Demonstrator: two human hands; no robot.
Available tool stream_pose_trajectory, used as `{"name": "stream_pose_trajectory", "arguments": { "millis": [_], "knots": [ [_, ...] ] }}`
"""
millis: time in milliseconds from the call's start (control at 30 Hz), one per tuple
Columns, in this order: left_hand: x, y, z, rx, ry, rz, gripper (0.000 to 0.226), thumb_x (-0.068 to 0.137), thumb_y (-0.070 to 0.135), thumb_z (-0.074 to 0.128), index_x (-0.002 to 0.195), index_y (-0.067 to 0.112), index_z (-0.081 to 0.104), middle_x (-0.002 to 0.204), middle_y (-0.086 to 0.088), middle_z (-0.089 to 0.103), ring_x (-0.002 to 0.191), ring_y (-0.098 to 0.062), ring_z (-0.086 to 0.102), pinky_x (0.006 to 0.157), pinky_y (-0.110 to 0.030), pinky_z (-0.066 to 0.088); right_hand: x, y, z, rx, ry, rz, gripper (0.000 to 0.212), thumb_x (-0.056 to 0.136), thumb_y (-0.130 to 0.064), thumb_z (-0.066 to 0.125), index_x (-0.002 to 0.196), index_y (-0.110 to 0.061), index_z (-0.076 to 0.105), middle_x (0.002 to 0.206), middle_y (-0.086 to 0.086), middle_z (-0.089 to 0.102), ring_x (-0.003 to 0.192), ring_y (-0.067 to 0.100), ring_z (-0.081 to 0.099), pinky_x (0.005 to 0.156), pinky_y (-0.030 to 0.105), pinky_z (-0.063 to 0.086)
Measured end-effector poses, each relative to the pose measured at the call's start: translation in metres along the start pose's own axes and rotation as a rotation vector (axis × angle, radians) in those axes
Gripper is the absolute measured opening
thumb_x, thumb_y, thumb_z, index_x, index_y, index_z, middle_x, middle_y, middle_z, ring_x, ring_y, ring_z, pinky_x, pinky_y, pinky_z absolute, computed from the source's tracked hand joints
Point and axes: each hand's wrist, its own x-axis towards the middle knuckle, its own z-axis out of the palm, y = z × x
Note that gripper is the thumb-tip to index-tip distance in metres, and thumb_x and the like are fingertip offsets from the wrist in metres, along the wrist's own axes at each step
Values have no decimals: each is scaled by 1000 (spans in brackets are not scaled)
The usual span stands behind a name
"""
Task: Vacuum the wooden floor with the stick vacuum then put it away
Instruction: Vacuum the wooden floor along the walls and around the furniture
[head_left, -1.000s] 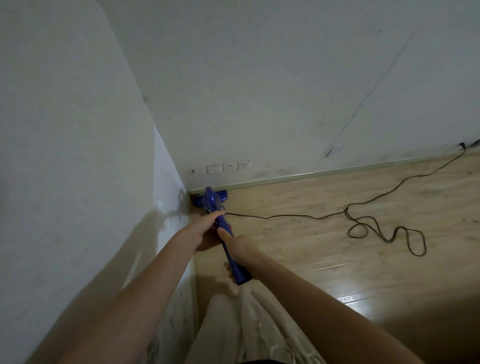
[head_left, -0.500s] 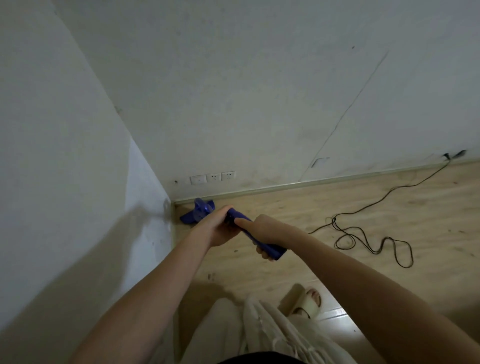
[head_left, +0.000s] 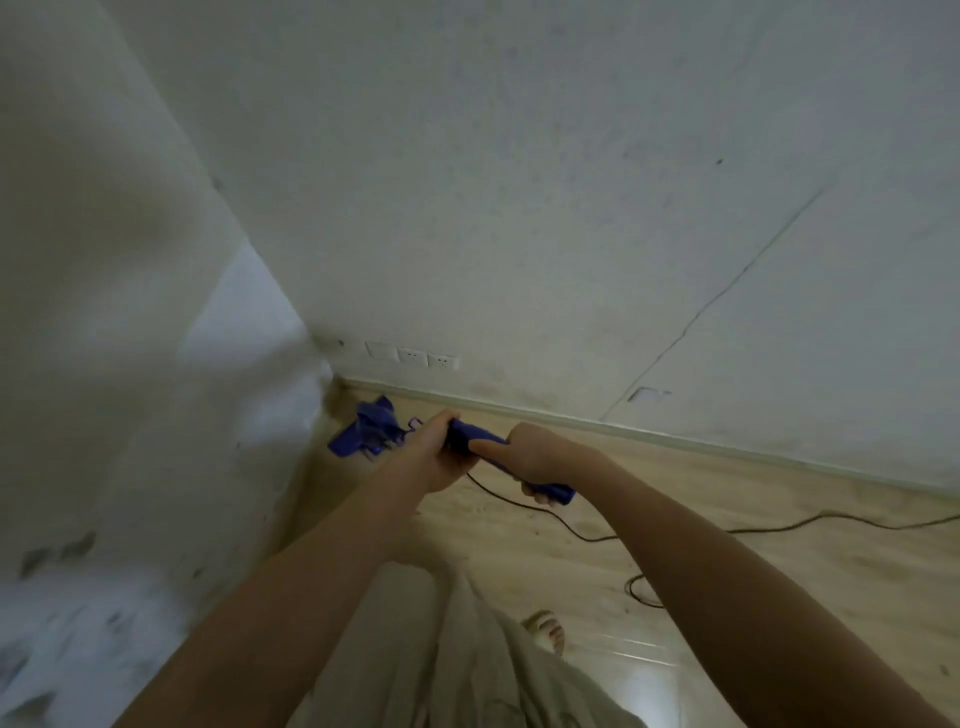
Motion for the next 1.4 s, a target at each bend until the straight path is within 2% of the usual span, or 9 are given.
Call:
{"name": "stream_pose_trajectory", "arguments": {
  "millis": [67, 233, 567, 700, 900, 1033, 1167, 1267, 1400],
  "knots": [
    [8, -4, 16, -50, 48, 20, 28, 102, 18, 41, 121, -1, 44, 97, -16, 58, 84, -26, 58, 67, -35, 49, 5, 11, -17, -67, -22, -38, 59, 96, -61, 39, 79, -5, 49, 63, 11, 57, 46, 21, 50, 48, 26, 41],
    [35, -1, 58, -220, 70, 71, 45, 104, 19, 37, 143, -3, 31, 144, -19, 42, 131, -31, 44, 90, -35, 42, 34, 35, -64, -120, -53, -75, 59, 95, -62, 41, 81, -6, 49, 62, 12, 58, 44, 23, 51, 48, 26, 43],
    [65, 5, 143, -260, 106, 32, 45, 101, 12, 44, 144, 4, 34, 129, -15, 54, 114, -26, 56, 83, -34, 46, 63, 95, -141, -143, -49, -79, 64, 92, -68, 40, 83, -6, 53, 62, 12, 59, 42, 22, 49, 46, 25, 44],
    [68, -6, 175, -267, 140, 76, 35, 103, 10, 38, 136, 0, 38, 146, -20, 40, 139, -31, 35, 100, -38, 40, 62, 116, -161, -188, -46, -102, 68, 92, -67, 40, 89, -2, 58, 64, 12, 60, 44, 23, 51, 46, 25, 45],
    [63, -51, 237, -298, 185, 108, 24, 103, 14, 40, 124, 4, 44, 108, -11, 58, 100, -26, 58, 78, -31, 47, 38, 172, -190, -251, -33, -154, 63, 95, -63, 40, 80, -4, 53, 61, 12, 59, 41, 21, 51, 44, 25, 45],
    [61, -89, 286, -259, 145, 112, 18, 103, 14, 39, 116, 2, 41, 89, -11, 52, 80, -25, 54, 81, -32, 46, 18, 224, -215, -258, -10, -161, 62, 95, -63, 41, 82, -3, 54, 63, 13, 60, 41, 22, 50, 43, 24, 44],
    [59, -116, 326, -175, 169, 117, 36, 104, 16, 37, 135, -2, 40, 112, -17, 58, 116, -30, 55, 92, -34, 46, -4, 262, -232, -241, 15, -157, 58, 95, -60, 42, 84, -5, 51, 59, 11, 58, 38, 20, 49, 41, 23, 43],
    [58, -131, 339, -176, 147, 113, 22, 104, 18, 38, 116, 0, 42, 93, -14, 56, 82, -26, 57, 70, -33, 50, -15, 280, -234, -230, 31, -146, 54, 96, -59, 42, 81, -7, 48, 58, 9, 57, 36, 17, 48, 39, 21, 41],
    [64, -145, 343, -174, 141, 108, 20, 103, 17, 38, 113, 0, 41, 88, -13, 54, 82, -23, 56, 68, -34, 49, -21, 295, -232, -243, 29, -151, 53, 97, -57, 41, 81, -7, 49, 57, 8, 57, 37, 17, 50, 38, 22, 42]
  ]
}}
